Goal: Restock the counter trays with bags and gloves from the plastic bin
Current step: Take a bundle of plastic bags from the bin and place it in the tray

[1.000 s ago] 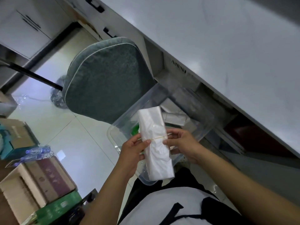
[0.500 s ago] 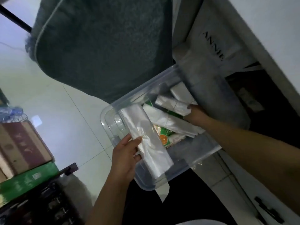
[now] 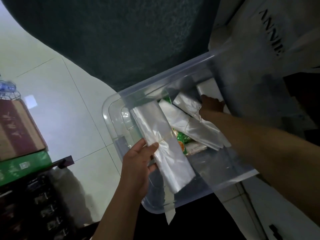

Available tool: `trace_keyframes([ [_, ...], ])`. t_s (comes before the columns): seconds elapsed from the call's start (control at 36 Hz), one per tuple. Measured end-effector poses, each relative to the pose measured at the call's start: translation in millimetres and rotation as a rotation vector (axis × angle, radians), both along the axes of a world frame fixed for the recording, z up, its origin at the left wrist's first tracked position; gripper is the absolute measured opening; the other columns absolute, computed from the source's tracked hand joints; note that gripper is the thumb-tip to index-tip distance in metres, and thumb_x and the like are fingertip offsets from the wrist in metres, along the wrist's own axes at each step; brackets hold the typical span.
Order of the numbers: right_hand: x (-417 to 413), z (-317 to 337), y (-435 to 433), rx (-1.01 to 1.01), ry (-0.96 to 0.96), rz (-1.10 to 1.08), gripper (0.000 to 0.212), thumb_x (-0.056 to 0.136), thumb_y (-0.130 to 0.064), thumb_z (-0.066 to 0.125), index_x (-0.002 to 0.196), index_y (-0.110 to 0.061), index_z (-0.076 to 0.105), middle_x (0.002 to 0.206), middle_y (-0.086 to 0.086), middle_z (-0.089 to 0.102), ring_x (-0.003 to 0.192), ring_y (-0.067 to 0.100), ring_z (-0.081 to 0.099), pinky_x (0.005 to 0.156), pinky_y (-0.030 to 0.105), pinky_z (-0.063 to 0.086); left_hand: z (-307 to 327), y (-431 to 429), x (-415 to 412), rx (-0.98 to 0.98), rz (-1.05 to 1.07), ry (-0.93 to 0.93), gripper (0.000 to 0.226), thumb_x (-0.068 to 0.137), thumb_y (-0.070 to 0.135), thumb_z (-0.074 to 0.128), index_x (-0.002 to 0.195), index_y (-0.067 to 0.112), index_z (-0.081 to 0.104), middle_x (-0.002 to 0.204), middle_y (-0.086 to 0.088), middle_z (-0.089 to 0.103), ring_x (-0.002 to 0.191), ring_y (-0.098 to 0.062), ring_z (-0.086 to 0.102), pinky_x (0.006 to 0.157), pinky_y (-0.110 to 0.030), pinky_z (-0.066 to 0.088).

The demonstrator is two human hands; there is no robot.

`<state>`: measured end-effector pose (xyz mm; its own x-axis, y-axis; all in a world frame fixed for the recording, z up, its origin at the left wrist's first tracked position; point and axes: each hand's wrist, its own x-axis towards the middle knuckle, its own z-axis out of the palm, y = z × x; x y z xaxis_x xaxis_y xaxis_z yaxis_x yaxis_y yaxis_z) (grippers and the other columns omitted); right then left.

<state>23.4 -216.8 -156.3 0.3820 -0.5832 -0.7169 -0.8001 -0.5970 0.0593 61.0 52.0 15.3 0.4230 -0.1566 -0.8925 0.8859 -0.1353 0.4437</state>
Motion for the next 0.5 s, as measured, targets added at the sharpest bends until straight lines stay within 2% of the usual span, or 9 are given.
trace_keyframes([
  [0.06, 2.3, 2.4, 1.2, 0.003, 0.058, 0.024, 0.044, 0.088, -0.014, 0.054, 0.131, -0.02, 0.048, 0.135, 0.014, 0.052, 0.127, 0.037, 0.044, 0.112, 0.054, 0.021, 4.0, 1.0, -4.5, -0.002, 0.013, -0.002, 0.019, 0.088, 0.002, 0.066, 0.103, 0.012, 0.073, 0.1, -0.012, 0.078, 0.087, -0.027, 0.076, 0.065, -0.033, 0.06],
  [0.11, 3.7, 7.4, 2.2, 0.041, 0.071, -0.004, 0.043, 0.09, -0.016, 0.052, 0.133, -0.018, 0.05, 0.137, 0.015, 0.05, 0.128, 0.037, 0.044, 0.112, 0.054, 0.023, 9.3, 2.8, -9.0, -0.003, 0.026, -0.006, 0.019, 0.088, 0.001, 0.066, 0.103, 0.012, 0.072, 0.099, -0.011, 0.078, 0.086, -0.026, 0.076, 0.065, -0.034, 0.061],
  [0.19, -2.8, 24.5, 2.4, 0.124, -0.044, -0.043, 0.041, 0.09, -0.012, 0.052, 0.132, -0.01, 0.052, 0.135, 0.015, 0.053, 0.12, 0.035, 0.053, 0.099, 0.042, 0.045, 22.4, 5.5, -15.5, -0.015, 0.033, -0.017, 0.021, 0.09, 0.001, 0.064, 0.107, 0.012, 0.071, 0.101, -0.011, 0.078, 0.088, -0.026, 0.076, 0.066, -0.034, 0.061],
  [0.28, -16.4, 54.9, 2.6, 0.101, -0.184, -0.034, 0.035, 0.091, -0.012, 0.052, 0.125, -0.005, 0.058, 0.131, 0.016, 0.056, 0.116, 0.035, 0.057, 0.092, 0.036, 0.05, 44.6, 7.6, -22.3, -0.07, 0.055, -0.022, 0.025, 0.091, 0.001, 0.061, 0.113, 0.01, 0.07, 0.105, -0.012, 0.076, 0.087, -0.023, 0.074, 0.065, -0.032, 0.06],
  [0.36, -31.5, 95.8, 4.2, 0.078, -0.396, -0.079, 0.01, 0.088, -0.007, 0.053, 0.089, -0.004, 0.063, 0.104, 0.02, 0.065, 0.1, 0.037, 0.063, 0.078, 0.035, 0.049, 72.8, 8.0, -29.7, -0.122, 0.049, -0.038, 0.022, 0.092, 0.002, 0.06, 0.11, 0.01, 0.07, 0.102, -0.01, 0.075, 0.083, -0.019, 0.072, 0.063, -0.03, 0.059],
  [0.42, -45.9, 125.0, 4.8, 0.111, -0.523, -0.152, 0.015, 0.084, -0.001, 0.053, 0.07, -0.007, 0.056, 0.077, 0.017, 0.06, 0.081, 0.034, 0.062, 0.064, 0.033, 0.042, 91.0, 7.8, -35.1, -0.138, 0.059, -0.046, 0.019, 0.092, 0.002, 0.06, 0.104, 0.011, 0.071, 0.099, -0.009, 0.075, 0.082, -0.018, 0.072, 0.067, -0.032, 0.06],
  [0.44, -54.3, 139.0, 4.4, 0.126, -0.588, -0.189, 0.019, 0.083, -0.001, 0.055, 0.065, -0.006, 0.053, 0.07, 0.016, 0.057, 0.074, 0.032, 0.059, 0.06, 0.033, 0.039, 99.7, 7.7, -37.6, -0.142, 0.063, -0.051, 0.019, 0.092, 0.002, 0.059, 0.102, 0.012, 0.072, 0.099, -0.009, 0.075, 0.082, -0.018, 0.072, 0.07, -0.033, 0.059],
  [0.5, -71.4, 167.6, 5.5, 0.154, -0.707, -0.301, 0.011, 0.083, -0.004, 0.063, 0.074, 0.001, 0.062, 0.07, 0.018, 0.063, 0.07, 0.029, 0.059, 0.062, 0.036, 0.045, 115.3, 6.7, -40.8, -0.153, 0.046, -0.064, 0.02, 0.092, 0.003, 0.06, 0.102, 0.013, 0.073, 0.1, -0.008, 0.076, 0.083, -0.019, 0.072, 0.073, -0.035, 0.058],
])
